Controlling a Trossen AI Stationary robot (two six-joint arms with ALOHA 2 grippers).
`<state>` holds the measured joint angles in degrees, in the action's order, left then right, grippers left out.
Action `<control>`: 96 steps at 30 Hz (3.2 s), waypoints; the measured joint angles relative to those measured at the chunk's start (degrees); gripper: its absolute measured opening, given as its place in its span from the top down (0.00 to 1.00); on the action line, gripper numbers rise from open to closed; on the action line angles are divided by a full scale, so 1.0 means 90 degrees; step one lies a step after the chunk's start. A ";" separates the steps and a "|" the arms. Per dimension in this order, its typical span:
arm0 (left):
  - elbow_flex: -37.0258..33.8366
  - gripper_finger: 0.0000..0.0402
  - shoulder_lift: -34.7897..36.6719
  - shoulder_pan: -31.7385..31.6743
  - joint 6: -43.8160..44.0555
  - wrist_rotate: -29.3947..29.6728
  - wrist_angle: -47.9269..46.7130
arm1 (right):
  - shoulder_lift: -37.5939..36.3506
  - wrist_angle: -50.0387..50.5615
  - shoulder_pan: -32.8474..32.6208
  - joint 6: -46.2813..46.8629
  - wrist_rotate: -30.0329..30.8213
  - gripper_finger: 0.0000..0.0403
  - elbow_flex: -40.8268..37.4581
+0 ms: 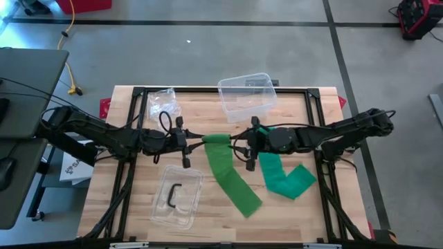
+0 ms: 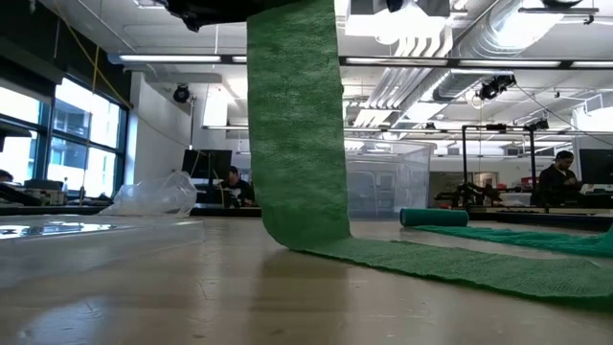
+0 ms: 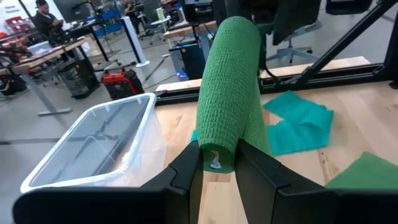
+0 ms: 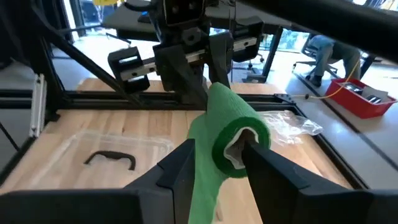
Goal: Roll bandage
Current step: Roll the green bandage
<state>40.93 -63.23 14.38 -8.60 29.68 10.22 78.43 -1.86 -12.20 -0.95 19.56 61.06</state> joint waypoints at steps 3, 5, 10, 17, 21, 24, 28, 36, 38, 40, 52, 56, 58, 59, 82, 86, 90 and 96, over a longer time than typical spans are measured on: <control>0.0000 0.81 -0.0110 0.0029 -0.0063 0.0096 0.0077 | 0.0023 -0.0153 0.0102 0.0173 -0.0395 0.67 0.0000; 0.0000 0.81 -0.0245 0.0037 -0.0071 0.0115 0.0210 | 0.0046 -0.0234 0.0159 0.0297 -0.0512 0.67 0.0000; -0.0007 0.81 -0.0600 0.0073 -0.0224 0.0200 0.0398 | 0.0080 -0.0125 0.0273 0.0614 -0.0563 0.67 -0.0002; -0.0007 0.80 -0.0680 0.0088 -0.0067 0.0232 0.0466 | 0.0080 0.0271 0.0329 0.0770 -0.0579 0.87 -0.0002; -0.0010 0.73 -0.0497 -0.0013 0.0223 -0.0550 0.0377 | 0.0078 0.0565 0.0306 0.0342 -0.0707 0.97 -0.0002; -0.0002 0.65 -0.0248 -0.0114 0.0335 -0.0991 0.0401 | 0.0101 0.0639 0.0274 0.0023 -0.0615 0.97 -0.0002; 0.0005 0.57 0.0199 -0.0203 0.0384 -0.1167 0.0314 | 0.0096 0.0616 0.0200 -0.0661 -0.0244 0.99 -0.0011; 0.0005 0.55 0.1262 -0.0168 0.0661 -0.1181 -0.0303 | -0.0051 0.0591 -0.0050 -0.2175 0.0172 0.99 -0.0007; 0.0005 0.55 0.1323 -0.0108 0.0797 -0.1227 -0.0292 | -0.0100 0.0727 -0.0056 -0.2291 0.0102 0.99 -0.0007; 0.0005 0.55 0.1271 -0.0048 0.0979 -0.1298 -0.0286 | -0.0112 0.0781 -0.0046 -0.2355 0.0088 1.00 -0.0007; 0.0002 0.55 -0.0040 0.0079 0.1565 -0.0710 0.2556 | -0.0155 0.0482 -0.0066 -0.5089 -0.0068 1.00 -0.0007; 0.0000 0.54 -0.0297 -0.0127 0.1619 -0.1075 0.2530 | -0.0209 0.0470 -0.0199 -0.5896 0.0050 1.00 -0.0007; 0.0000 0.52 -0.0315 -0.0219 0.1746 -0.1222 0.2378 | -0.0271 0.0471 -0.0325 -0.6118 0.0213 1.00 -0.0007; 0.0000 0.51 -0.0315 -0.0263 0.1783 -0.1313 0.2311 | -0.0308 0.0483 -0.0392 -0.6225 0.0319 1.00 -0.0007; 0.0000 0.31 -0.1542 -0.1616 0.3111 -0.4709 0.3098 | -0.0406 0.1101 -0.1001 -0.8466 0.0492 0.99 -0.0005; -0.0002 0.31 -0.1761 -0.1554 0.3106 -0.5384 0.3753 | -0.0406 0.1039 -0.1012 -0.8521 0.0723 0.99 -0.0005; -0.0002 0.31 -0.1706 -0.1483 0.2752 -0.5518 0.3864 | -0.0423 0.0714 -0.1134 -0.8273 0.1027 0.99 -0.0005; 0.0000 0.31 -0.1617 -0.1285 0.1645 -0.5598 0.4442 | -0.0718 0.0045 -0.1323 -0.7828 0.1031 0.99 -0.0002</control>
<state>40.93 -77.78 2.82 6.20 -20.70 50.19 71.97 -1.45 -24.11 -71.41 28.84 61.04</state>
